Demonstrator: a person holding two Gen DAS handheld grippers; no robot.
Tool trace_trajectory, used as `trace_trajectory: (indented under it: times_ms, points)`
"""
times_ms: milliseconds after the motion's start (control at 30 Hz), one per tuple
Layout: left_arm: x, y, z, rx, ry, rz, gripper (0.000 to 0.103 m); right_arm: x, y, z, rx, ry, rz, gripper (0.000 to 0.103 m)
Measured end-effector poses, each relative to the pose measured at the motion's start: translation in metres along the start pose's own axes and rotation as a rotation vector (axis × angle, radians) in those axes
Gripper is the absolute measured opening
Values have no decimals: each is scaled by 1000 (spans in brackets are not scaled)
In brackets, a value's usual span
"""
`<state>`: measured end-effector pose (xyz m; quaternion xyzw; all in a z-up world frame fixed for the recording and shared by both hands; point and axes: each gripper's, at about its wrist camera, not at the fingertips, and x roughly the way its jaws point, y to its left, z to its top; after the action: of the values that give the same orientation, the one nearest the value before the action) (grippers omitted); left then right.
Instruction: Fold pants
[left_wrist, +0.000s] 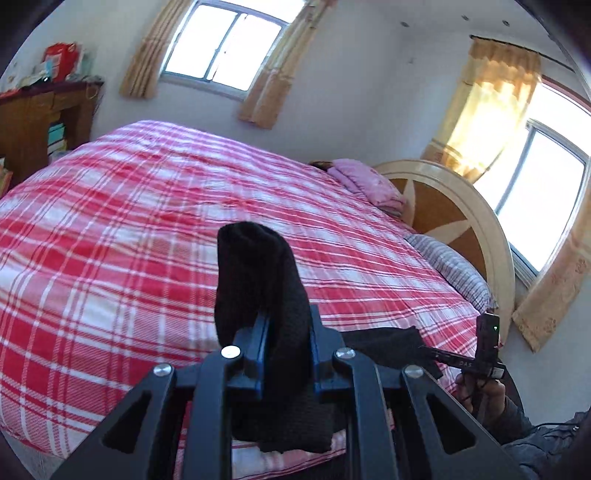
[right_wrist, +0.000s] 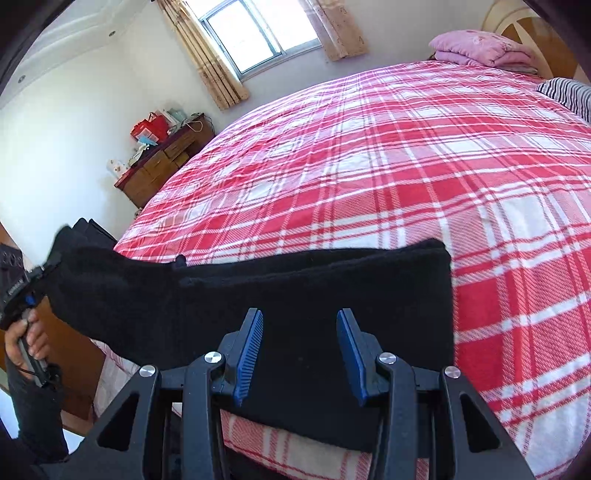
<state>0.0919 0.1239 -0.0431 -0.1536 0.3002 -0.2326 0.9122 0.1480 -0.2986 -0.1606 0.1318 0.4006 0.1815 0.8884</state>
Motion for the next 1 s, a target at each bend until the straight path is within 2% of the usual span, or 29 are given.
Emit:
trace_trajectory:
  times_ms: [233,700,1000]
  points:
    - [23,-41,6,78,36,-55,18,-9,-9,-6,5,-8,-14,44]
    - [75,-121,9,170,132,-164,18,-28,-35,-6,41,-49,-50,44]
    - [121,-177,6,266,231,-169,18,-33,-78,-5,184,-118,-91,44]
